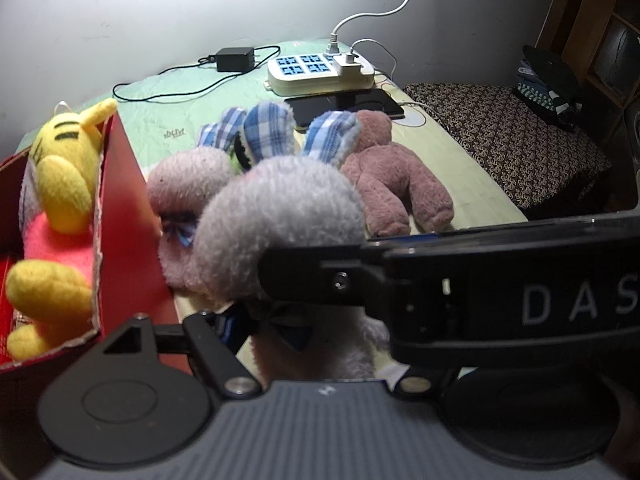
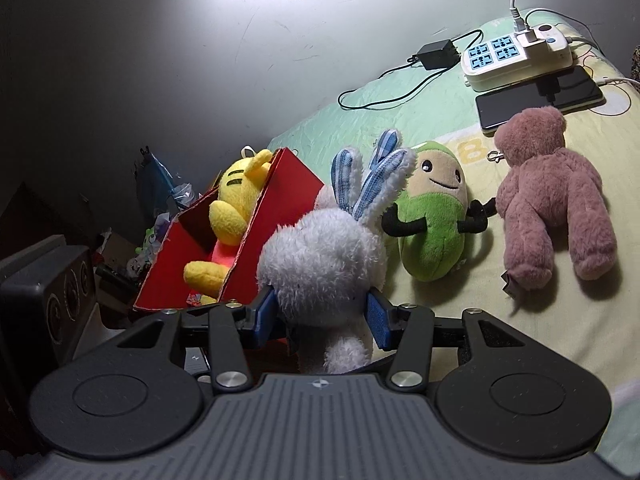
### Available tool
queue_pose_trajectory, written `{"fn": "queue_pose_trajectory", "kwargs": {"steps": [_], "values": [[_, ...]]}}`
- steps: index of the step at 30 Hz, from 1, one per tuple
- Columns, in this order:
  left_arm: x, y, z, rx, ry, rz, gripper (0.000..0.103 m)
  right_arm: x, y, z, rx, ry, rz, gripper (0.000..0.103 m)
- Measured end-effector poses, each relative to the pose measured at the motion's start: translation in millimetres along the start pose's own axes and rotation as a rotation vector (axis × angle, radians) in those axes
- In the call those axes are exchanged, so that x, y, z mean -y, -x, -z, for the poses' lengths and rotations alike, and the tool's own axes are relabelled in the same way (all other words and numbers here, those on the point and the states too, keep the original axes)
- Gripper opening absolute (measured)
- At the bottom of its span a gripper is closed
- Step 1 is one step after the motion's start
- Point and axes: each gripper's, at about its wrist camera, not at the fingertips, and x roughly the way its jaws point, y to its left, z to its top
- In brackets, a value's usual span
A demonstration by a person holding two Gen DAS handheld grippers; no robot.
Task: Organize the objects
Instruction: 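Grasp the white bunny with blue-checked ears with the right gripper, then lift the white bunny with the right gripper and carry it over the red box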
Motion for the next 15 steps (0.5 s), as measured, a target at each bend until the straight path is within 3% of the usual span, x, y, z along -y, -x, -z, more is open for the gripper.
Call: {"fn": "queue_pose_trajectory", "kwargs": {"steps": [15], "values": [[-10.6, 29.9, 38.1, -0.019, 0.036, -0.003, 0.075, -30.9, -2.2, 25.0, -0.075, 0.054, -0.024, 0.051]]}}
